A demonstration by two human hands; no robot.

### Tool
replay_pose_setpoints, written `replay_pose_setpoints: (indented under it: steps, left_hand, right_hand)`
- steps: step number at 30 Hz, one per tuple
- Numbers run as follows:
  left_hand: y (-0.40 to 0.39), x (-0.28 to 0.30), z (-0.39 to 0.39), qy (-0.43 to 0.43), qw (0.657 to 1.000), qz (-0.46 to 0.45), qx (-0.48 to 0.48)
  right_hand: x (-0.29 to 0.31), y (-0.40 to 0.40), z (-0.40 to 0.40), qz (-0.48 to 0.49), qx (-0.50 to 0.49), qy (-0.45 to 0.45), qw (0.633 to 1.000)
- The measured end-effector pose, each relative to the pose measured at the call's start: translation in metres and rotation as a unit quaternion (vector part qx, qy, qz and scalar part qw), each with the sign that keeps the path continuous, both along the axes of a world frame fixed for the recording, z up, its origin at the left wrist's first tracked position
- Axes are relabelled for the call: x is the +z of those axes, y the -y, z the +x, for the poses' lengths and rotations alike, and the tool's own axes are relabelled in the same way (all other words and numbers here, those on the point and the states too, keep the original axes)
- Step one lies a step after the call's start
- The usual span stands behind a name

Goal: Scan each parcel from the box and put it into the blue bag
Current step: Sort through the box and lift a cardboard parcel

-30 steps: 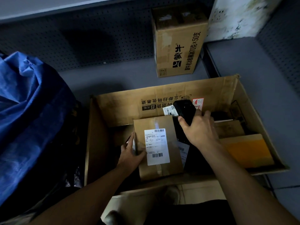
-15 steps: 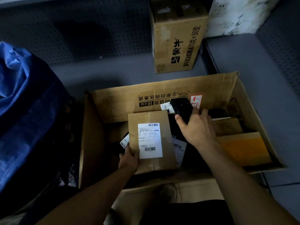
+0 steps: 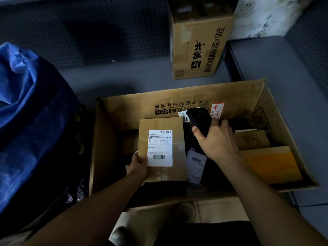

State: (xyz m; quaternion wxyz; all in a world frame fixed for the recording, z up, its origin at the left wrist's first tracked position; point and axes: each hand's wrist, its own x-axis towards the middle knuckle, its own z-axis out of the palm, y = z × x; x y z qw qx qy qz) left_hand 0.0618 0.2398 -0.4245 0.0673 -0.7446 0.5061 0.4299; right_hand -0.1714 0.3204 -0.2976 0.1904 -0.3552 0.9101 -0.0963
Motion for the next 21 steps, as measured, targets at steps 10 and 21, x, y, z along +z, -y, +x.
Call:
replay_pose_setpoints:
  steps: [10, 21]
  left_hand:
    - [-0.014, 0.013, 0.000, 0.123, 0.983, -0.126, -0.043]
    - [-0.056, 0.014, -0.020, 0.159, 0.939, -0.105, -0.285]
  right_hand:
    - [0.001, 0.001, 0.002, -0.002, 0.008, -0.003, 1.000]
    - [0.000, -0.002, 0.001, -0.001, 0.011, 0.001, 1.000]
